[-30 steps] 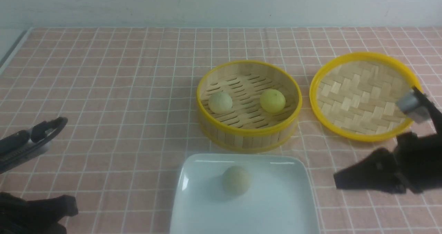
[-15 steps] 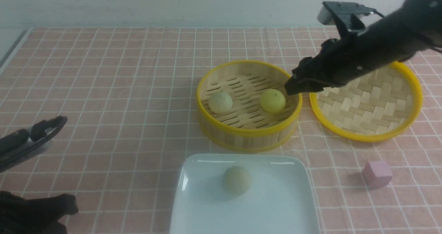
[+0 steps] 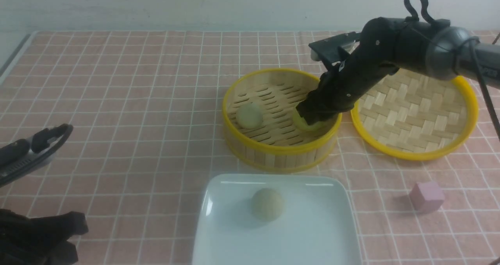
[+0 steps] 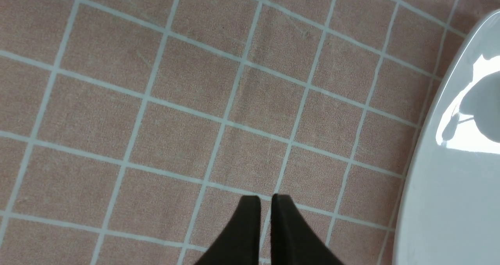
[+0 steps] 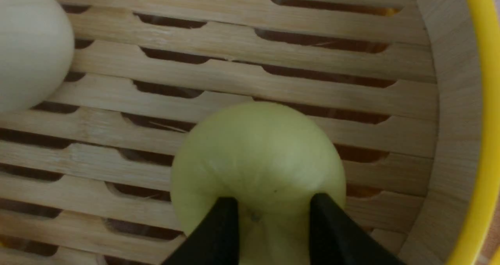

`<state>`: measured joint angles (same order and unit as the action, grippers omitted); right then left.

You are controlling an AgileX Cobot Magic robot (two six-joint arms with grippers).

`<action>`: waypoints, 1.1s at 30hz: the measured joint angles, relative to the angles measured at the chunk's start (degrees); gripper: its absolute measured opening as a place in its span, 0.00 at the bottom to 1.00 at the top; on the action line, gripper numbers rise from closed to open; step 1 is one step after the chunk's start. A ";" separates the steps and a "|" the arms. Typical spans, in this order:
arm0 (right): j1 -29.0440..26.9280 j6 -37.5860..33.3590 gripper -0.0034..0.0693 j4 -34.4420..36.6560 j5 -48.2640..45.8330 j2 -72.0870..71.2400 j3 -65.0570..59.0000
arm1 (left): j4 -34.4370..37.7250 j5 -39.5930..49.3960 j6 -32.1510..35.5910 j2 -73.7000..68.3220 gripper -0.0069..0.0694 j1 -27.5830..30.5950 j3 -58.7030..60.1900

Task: Put the steamed buns into the plate on the pink tablecloth.
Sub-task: 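Reach toward a bun in the bamboo steamer with the right gripper, then move the steamed bun from the bamboo steamer onto the white plate with the right gripper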

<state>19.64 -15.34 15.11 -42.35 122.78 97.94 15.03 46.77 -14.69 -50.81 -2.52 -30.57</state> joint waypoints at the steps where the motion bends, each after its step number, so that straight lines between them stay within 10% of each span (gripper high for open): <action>1: 0.00 -0.45 0.32 0.00 -0.25 0.06 0.23 | 0.00 0.00 0.00 0.00 0.19 0.00 0.00; 6: 0.00 -2.66 0.06 0.42 -6.94 -3.85 0.32 | 0.00 0.00 0.00 0.00 0.19 0.00 0.00; 21: 4.16 -6.33 0.06 14.53 -27.80 -26.78 -15.52 | -1.18 0.00 0.05 0.00 0.21 0.00 0.00; 33: 10.71 -5.98 0.40 12.88 -6.38 -21.85 -36.64 | -2.33 -0.07 0.05 0.00 0.23 0.00 0.00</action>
<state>30.35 -21.32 28.00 -48.73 100.93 61.30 12.70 46.70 -14.64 -50.81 -2.52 -30.57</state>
